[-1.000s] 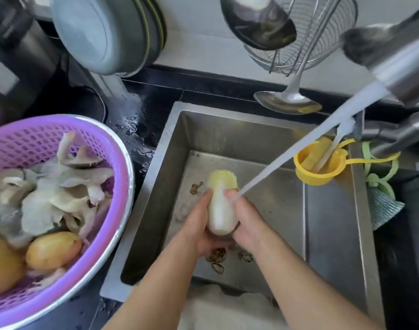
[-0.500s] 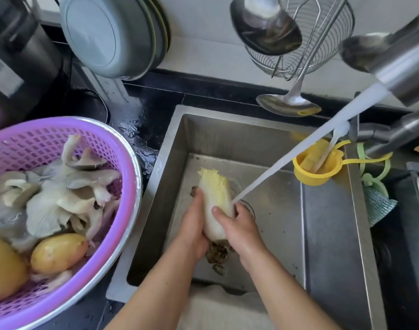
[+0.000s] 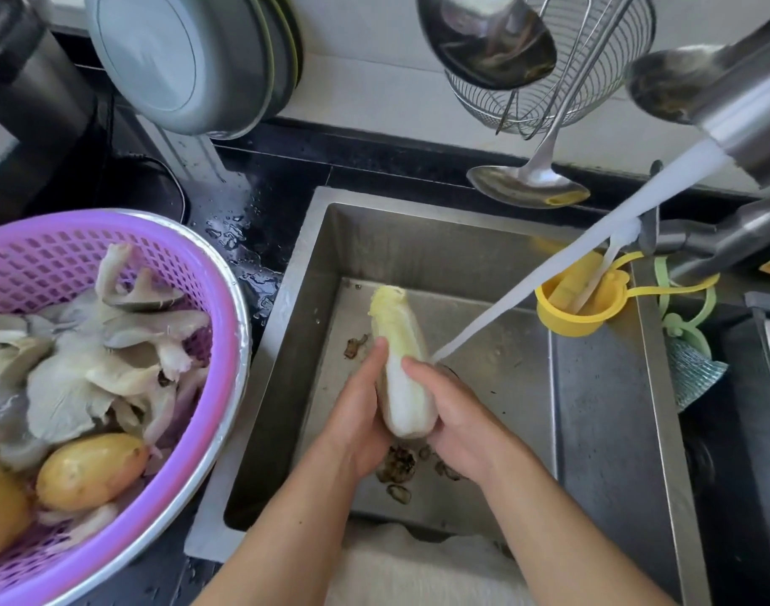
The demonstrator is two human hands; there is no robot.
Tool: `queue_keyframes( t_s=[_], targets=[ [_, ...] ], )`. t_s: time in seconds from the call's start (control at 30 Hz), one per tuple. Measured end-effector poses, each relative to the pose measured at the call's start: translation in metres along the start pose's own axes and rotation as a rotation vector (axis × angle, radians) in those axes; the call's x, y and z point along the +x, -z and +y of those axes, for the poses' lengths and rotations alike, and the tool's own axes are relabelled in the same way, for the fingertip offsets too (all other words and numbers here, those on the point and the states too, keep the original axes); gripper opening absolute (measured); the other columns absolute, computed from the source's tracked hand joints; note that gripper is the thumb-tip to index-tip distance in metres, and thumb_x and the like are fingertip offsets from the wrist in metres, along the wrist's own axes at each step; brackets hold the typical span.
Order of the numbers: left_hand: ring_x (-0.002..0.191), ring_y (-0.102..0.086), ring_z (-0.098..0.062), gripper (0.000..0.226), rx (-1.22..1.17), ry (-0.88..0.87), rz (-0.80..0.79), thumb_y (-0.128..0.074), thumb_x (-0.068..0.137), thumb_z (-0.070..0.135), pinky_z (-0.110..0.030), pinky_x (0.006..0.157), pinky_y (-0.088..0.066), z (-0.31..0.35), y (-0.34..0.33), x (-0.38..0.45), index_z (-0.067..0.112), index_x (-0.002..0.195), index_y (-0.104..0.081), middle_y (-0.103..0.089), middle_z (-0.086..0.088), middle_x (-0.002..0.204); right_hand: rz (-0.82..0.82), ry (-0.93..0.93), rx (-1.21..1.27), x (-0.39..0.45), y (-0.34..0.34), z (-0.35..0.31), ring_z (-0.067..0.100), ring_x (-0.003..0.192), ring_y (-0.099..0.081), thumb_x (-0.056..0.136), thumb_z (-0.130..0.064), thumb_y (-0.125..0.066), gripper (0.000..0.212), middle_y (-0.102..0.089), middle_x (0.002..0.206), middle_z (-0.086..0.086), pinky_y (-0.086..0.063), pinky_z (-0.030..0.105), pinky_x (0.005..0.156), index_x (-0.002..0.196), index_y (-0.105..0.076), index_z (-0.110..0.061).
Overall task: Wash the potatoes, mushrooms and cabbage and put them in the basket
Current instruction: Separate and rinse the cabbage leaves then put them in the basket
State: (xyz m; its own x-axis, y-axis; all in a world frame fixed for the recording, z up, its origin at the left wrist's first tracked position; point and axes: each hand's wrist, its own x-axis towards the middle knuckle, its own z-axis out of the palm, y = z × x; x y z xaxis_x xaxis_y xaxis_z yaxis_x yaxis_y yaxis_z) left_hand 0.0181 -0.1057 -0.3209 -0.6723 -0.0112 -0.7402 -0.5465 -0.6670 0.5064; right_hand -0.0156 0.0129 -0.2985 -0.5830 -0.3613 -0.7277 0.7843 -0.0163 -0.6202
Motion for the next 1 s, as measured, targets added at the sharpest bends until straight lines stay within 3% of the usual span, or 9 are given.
queue_keyframes(
  t_s=[0.07, 0.2, 0.3, 0.4, 0.53, 0.7, 0.83, 0.9, 1.0],
  targets=[
    [0.117, -0.071, -0.034, 0.053, -0.052, 0.03, 0.002, -0.057, 0.101, 0.055, -0.055, 0.108, -0.051, 0.0, 0.0, 0.0, 0.014, 0.131, -0.069, -0.075, -0.018, 0.124, 0.059, 0.003, -0.131, 0.004, -0.002, 0.005, 0.013, 0.105, -0.073, 0.098, -0.044, -0.064, 0.031, -0.079, 0.11, -0.004, -0.056, 0.038, 0.098, 0.121, -0.071, -0.026],
    [0.115, -0.073, -0.032, 0.054, -0.018, -0.03, 0.053, -0.065, 0.098, 0.049, -0.055, 0.108, -0.052, -0.001, 0.005, 0.007, 0.011, 0.136, -0.065, -0.075, -0.016, 0.123, 0.293, 0.085, -0.232, 0.008, -0.014, 0.008, 0.014, 0.094, -0.073, 0.1, -0.05, -0.058, 0.03, -0.077, 0.103, -0.004, -0.059, 0.036, 0.087, 0.11, -0.071, -0.024],
    [0.114, -0.074, -0.028, 0.069, 0.091, -0.031, 0.033, -0.069, 0.087, 0.063, -0.051, 0.107, -0.053, -0.005, 0.006, 0.007, 0.014, 0.135, -0.065, -0.076, -0.012, 0.122, 0.31, 0.152, -0.221, 0.007, -0.018, 0.012, 0.014, 0.089, -0.075, 0.097, -0.045, -0.065, 0.023, -0.077, 0.097, -0.004, -0.061, 0.036, 0.082, 0.103, -0.071, -0.023],
    [0.111, -0.075, -0.026, 0.081, 0.101, -0.042, 0.039, -0.075, 0.075, 0.066, -0.046, 0.101, -0.057, -0.007, 0.003, 0.005, 0.014, 0.135, -0.063, -0.077, -0.01, 0.119, 0.342, 0.184, -0.212, 0.013, -0.019, 0.02, 0.015, 0.087, -0.076, 0.09, -0.05, -0.067, 0.023, -0.077, 0.093, -0.006, -0.062, 0.046, 0.086, 0.098, -0.07, -0.028],
    [0.105, -0.077, -0.028, 0.067, 0.097, -0.111, 0.117, -0.08, 0.085, 0.05, -0.045, 0.091, -0.061, -0.008, -0.001, 0.007, 0.014, 0.137, -0.058, -0.078, -0.01, 0.115, 0.354, 0.201, -0.202, 0.017, -0.025, 0.02, 0.015, 0.094, -0.074, 0.085, -0.066, -0.053, 0.035, -0.076, 0.099, -0.009, -0.059, 0.049, 0.091, 0.1, -0.064, -0.036],
    [0.104, -0.077, -0.028, 0.051, 0.067, -0.159, 0.166, -0.077, 0.093, 0.034, -0.047, 0.095, -0.061, -0.008, -0.001, 0.006, 0.011, 0.135, -0.059, -0.079, -0.012, 0.114, 0.409, 0.288, -0.22, 0.023, -0.03, 0.017, 0.004, 0.095, -0.062, 0.106, -0.043, -0.046, 0.024, -0.061, 0.099, -0.019, -0.051, 0.031, 0.094, 0.125, -0.057, -0.032],
    [0.097, -0.079, -0.023, 0.058, 0.125, -0.188, 0.25, -0.084, 0.086, 0.034, -0.04, 0.085, -0.063, -0.009, -0.003, 0.009, 0.015, 0.133, -0.056, -0.079, -0.008, 0.112, 0.519, 0.315, -0.207, 0.023, -0.031, 0.023, -0.002, 0.085, -0.06, 0.109, -0.033, -0.044, 0.012, -0.059, 0.09, -0.018, -0.047, 0.02, 0.075, 0.104, -0.054, -0.029],
    [0.098, -0.078, -0.022, 0.066, 0.155, -0.177, 0.248, -0.087, 0.082, 0.038, -0.043, 0.091, -0.063, -0.01, -0.003, 0.01, 0.017, 0.135, -0.055, -0.079, -0.006, 0.113, 0.59, 0.291, -0.204, 0.026, -0.031, 0.026, 0.01, 0.09, -0.067, 0.109, -0.031, -0.045, 0.02, -0.067, 0.094, -0.008, -0.055, 0.029, 0.078, 0.106, -0.062, -0.021],
    [0.1, -0.078, -0.025, 0.056, 0.079, -0.164, 0.256, -0.082, 0.088, 0.031, -0.049, 0.094, -0.061, -0.01, -0.004, 0.01, 0.018, 0.135, -0.054, -0.078, -0.007, 0.115, 0.681, 0.291, -0.194, 0.032, -0.031, 0.029, 0.019, 0.1, -0.069, 0.104, -0.027, -0.052, 0.018, -0.07, 0.109, -0.003, -0.059, 0.047, 0.091, 0.119, -0.063, -0.028]
  ],
)
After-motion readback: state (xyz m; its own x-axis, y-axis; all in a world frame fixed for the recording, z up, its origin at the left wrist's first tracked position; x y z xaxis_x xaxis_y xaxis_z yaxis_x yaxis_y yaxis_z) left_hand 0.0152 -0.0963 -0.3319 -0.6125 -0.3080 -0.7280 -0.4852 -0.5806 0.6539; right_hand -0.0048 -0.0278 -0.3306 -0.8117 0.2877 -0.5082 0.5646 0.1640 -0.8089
